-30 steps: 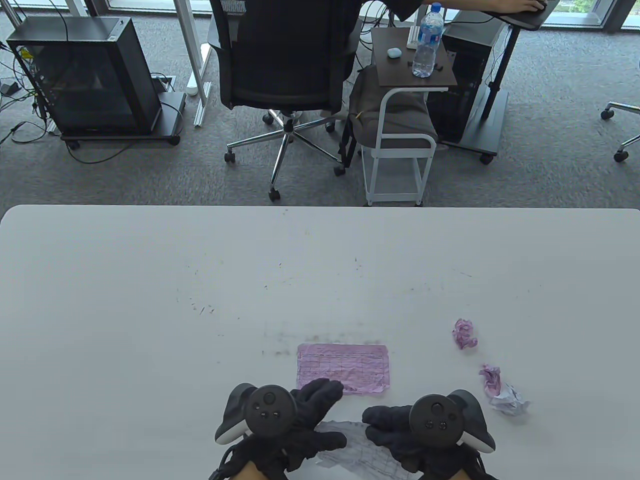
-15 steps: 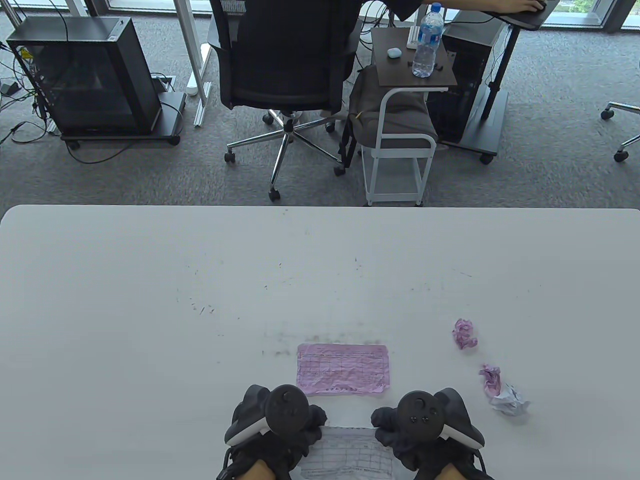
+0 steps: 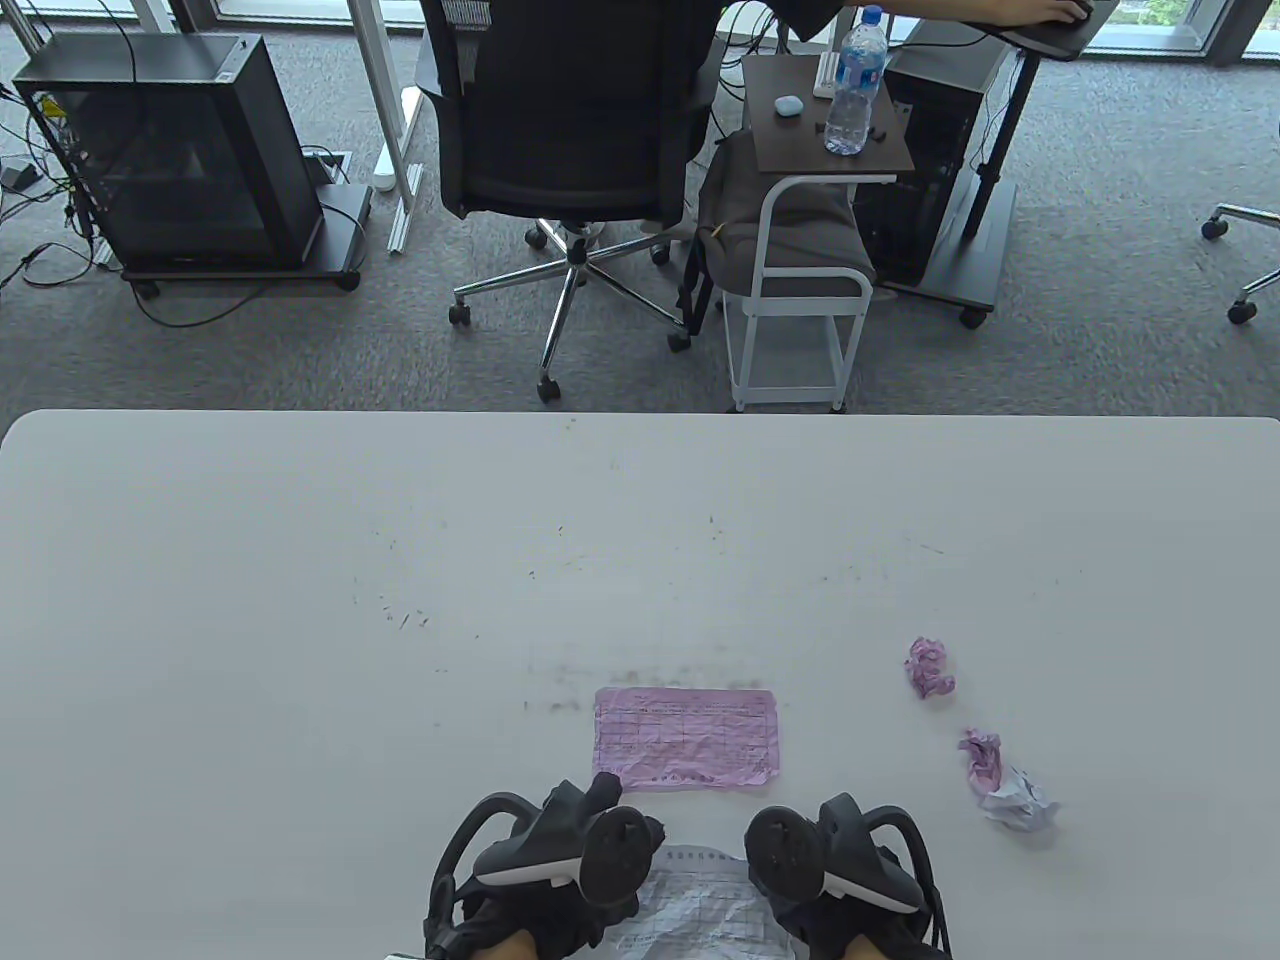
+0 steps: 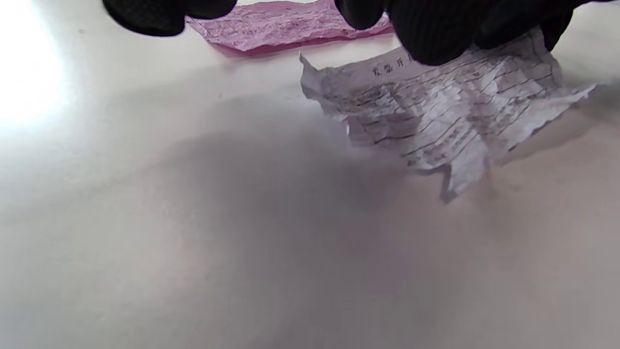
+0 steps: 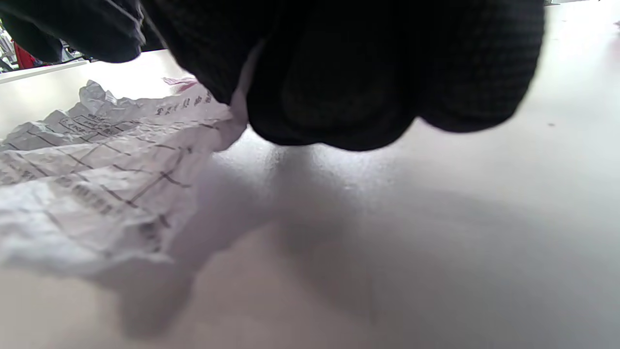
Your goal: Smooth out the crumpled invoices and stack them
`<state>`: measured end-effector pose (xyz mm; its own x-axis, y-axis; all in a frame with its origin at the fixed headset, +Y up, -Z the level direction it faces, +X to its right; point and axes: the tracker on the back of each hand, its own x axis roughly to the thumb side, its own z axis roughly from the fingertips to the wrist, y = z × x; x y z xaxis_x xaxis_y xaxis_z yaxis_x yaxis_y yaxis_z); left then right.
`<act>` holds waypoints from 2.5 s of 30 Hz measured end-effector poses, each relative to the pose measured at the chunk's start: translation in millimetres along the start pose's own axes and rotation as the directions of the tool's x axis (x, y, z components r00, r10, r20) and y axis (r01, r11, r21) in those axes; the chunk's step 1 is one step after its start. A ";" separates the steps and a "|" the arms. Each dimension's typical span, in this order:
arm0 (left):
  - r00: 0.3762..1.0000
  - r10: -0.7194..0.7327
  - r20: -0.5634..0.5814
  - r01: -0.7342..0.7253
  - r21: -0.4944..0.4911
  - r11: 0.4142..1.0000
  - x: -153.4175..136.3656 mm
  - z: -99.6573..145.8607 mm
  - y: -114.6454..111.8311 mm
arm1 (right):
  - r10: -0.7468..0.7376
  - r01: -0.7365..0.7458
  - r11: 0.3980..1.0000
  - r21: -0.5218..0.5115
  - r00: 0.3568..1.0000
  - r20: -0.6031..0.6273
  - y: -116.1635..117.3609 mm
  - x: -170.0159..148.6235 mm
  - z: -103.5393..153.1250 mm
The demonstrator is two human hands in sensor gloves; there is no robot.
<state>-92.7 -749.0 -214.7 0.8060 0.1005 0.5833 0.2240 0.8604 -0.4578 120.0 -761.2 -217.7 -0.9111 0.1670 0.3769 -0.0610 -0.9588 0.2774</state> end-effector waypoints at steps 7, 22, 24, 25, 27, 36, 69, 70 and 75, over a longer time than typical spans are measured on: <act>0.995 0.103 -0.007 -0.104 -0.098 0.990 -4.5 -9.7 -24.3 | 0.029 -0.029 0.998 -0.057 1.000 0.009 0.5 1.7 0.3; 0.991 0.118 -0.070 -0.132 -0.260 0.957 -6.7 -18.8 -38.4 | 0.024 -0.022 0.999 0.027 0.998 -0.065 2.9 -7.0 -0.1; 0.991 0.113 -0.076 -0.129 -0.273 0.953 -6.6 -19.5 -38.5 | 0.023 -0.021 0.999 0.028 0.997 -0.078 2.3 -10.2 0.8; 0.991 0.109 -0.076 -0.126 -0.272 0.954 -6.5 -19.4 -38.3 | 0.029 -0.025 0.999 0.036 0.995 -0.099 2.0 -12.8 1.5; 0.990 0.115 -0.076 -0.132 -0.266 0.955 -7.2 -19.0 -38.6 | 0.054 -0.047 0.998 0.045 0.987 -0.150 1.5 -19.1 3.8; 0.987 0.139 -0.078 -0.156 -0.285 0.946 -9.5 -19.4 -38.1 | -0.022 0.041 0.987 -0.156 0.992 0.123 -16.9 3.4 13.6; 0.982 0.178 -0.070 -0.191 -0.277 0.942 -10.5 -18.6 -39.5 | -0.217 0.213 0.925 0.314 0.976 -0.023 -13.6 -19.3 17.3; 0.982 0.177 -0.069 -0.189 -0.277 0.942 -10.5 -18.7 -39.5 | -0.228 0.223 0.943 0.248 0.974 -0.012 -17.7 -19.8 18.8; 0.982 0.175 -0.069 -0.188 -0.278 0.942 -11.1 -18.8 -39.5 | -0.129 0.112 0.988 0.104 0.976 0.174 -20.4 12.6 16.4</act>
<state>-100.2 -793.5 -215.6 0.8685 0.2153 0.4465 0.2119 0.6529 -0.7272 116.5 -735.7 -204.1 -0.8107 0.3265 0.4860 -0.1199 -0.9051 0.4080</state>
